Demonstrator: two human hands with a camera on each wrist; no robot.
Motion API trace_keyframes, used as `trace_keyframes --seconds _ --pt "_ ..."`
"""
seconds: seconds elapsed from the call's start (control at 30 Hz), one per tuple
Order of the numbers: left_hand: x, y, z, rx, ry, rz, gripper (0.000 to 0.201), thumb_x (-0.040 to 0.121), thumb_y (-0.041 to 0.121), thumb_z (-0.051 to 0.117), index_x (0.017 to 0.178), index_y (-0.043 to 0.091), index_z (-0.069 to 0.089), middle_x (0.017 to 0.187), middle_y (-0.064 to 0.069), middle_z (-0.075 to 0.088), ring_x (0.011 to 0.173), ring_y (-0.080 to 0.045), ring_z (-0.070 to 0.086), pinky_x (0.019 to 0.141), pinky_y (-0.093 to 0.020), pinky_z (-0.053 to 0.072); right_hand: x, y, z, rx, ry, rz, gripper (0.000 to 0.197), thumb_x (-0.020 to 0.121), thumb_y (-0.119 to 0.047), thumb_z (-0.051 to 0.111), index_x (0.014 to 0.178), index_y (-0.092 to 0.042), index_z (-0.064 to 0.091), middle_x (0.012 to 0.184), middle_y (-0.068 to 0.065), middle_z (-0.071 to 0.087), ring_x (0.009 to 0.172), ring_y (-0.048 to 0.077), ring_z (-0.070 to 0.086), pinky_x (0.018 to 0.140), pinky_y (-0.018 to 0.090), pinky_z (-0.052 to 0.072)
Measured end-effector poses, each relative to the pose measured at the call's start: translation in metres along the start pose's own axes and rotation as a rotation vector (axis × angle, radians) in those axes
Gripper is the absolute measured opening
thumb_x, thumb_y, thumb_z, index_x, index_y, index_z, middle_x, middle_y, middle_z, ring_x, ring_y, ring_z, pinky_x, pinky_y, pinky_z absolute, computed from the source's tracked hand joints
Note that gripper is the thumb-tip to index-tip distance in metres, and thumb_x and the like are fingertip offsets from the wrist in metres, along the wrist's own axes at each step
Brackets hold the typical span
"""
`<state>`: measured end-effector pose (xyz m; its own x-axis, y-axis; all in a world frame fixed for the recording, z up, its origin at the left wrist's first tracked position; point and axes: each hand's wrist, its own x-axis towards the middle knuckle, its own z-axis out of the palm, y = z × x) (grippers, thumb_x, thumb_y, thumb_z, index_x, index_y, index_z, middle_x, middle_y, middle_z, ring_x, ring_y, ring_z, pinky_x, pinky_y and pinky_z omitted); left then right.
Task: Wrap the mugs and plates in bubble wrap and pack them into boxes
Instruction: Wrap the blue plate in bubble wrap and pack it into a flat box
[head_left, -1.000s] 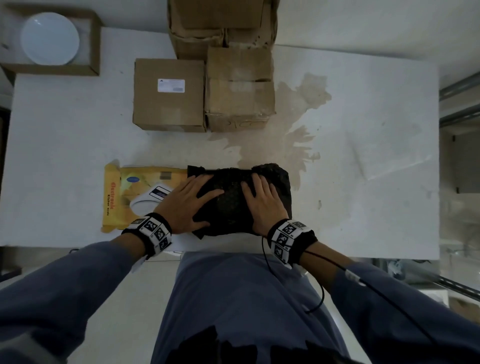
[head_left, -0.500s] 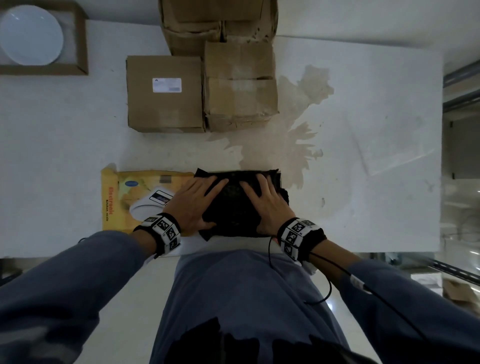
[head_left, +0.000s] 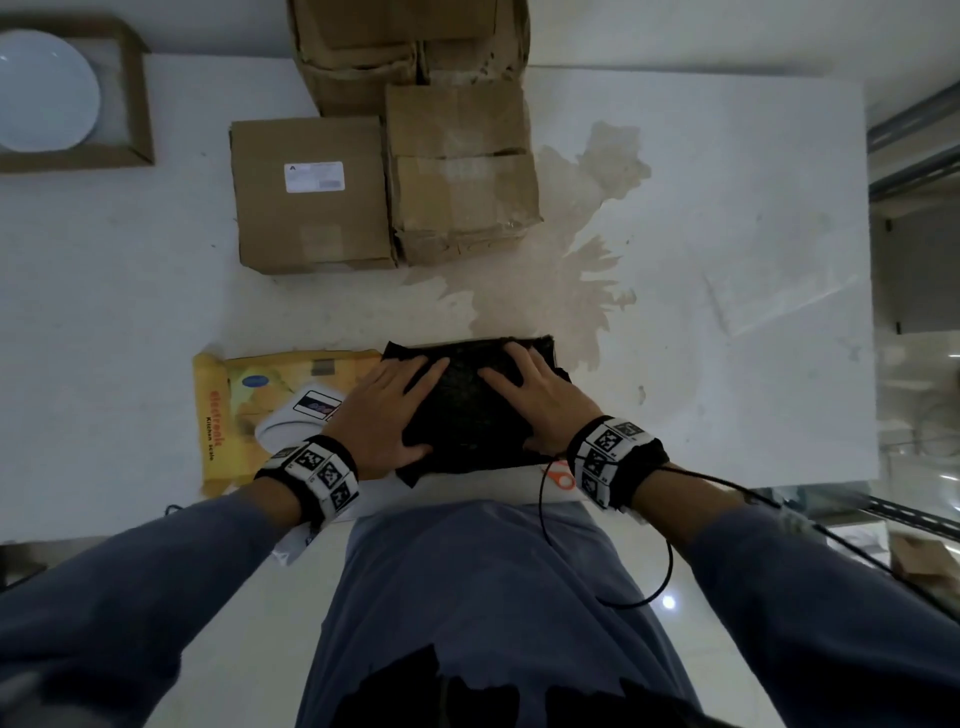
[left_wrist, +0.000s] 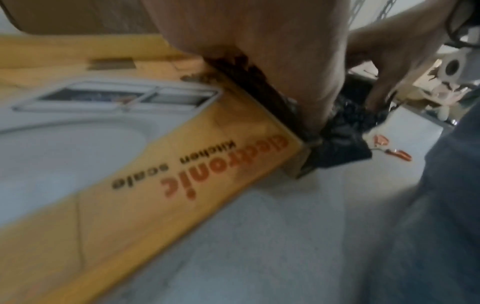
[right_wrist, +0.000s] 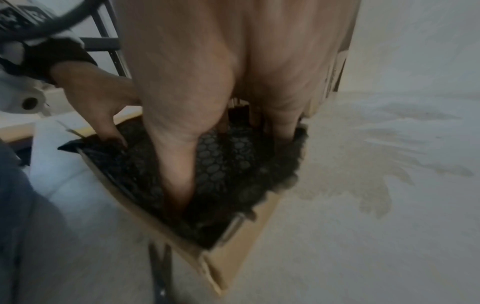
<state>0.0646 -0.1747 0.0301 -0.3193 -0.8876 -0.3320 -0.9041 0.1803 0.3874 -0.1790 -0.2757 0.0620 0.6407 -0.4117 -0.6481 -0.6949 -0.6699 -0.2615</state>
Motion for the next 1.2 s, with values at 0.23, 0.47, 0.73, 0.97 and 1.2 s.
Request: trace_keyframes --seconds 0.23,0.47,0.73,0.97,1.2 --pt "0.006 0.002 -0.001 0.141 -0.084 0.056 0.118 0.067 0.077 0.062 0.157 0.020 0.011 0.149 -0.021 0.032 0.134 -0.036 0.034 0.114 -0.048 0.028 -0.002 -0.014 0.007 0.008 0.035 0.048 0.107 0.071 -0.013 0.077 0.156 -0.019 0.012 0.157 0.023 0.001 0.144 0.049 0.009 0.099 0.056 0.046" --pt "0.016 0.011 -0.002 0.196 -0.019 0.042 0.107 0.062 0.078 0.059 0.150 0.022 0.033 0.137 -0.018 0.043 0.119 -0.037 0.046 0.104 -0.049 0.033 -0.007 -0.012 0.014 -0.050 0.100 0.017 0.103 0.071 -0.014 0.077 0.155 -0.023 0.017 0.157 0.023 0.006 0.143 0.049 0.013 0.099 0.051 0.045" --pt "0.023 0.015 -0.004 0.239 -0.076 -0.020 0.109 0.049 0.080 0.062 0.140 0.022 0.045 0.123 -0.019 0.052 0.100 -0.036 0.052 0.079 -0.045 0.044 -0.012 -0.048 0.014 0.135 0.224 0.309 0.075 0.090 -0.015 0.063 0.153 -0.019 0.022 0.159 0.021 0.008 0.146 0.041 0.014 0.116 0.047 0.027" --pt "0.029 0.023 -0.002 0.190 -0.084 -0.029 0.113 0.049 0.073 0.072 0.141 0.019 0.034 0.132 -0.016 0.042 0.112 -0.035 0.049 0.084 -0.047 0.048 -0.027 -0.079 0.023 0.628 0.343 0.763 0.069 0.085 -0.017 0.063 0.144 -0.015 0.028 0.139 0.013 0.029 0.121 0.034 0.043 0.075 0.036 0.039" --pt "0.057 0.011 -0.033 0.201 -0.084 0.434 0.094 0.050 0.057 0.081 0.132 0.023 0.049 0.124 -0.006 0.038 0.114 -0.030 0.045 0.089 -0.050 0.050 -0.002 -0.098 0.033 0.946 0.489 0.921 0.089 0.078 -0.029 0.065 0.150 -0.013 0.015 0.148 0.019 0.023 0.131 0.040 0.035 0.103 0.047 0.043"
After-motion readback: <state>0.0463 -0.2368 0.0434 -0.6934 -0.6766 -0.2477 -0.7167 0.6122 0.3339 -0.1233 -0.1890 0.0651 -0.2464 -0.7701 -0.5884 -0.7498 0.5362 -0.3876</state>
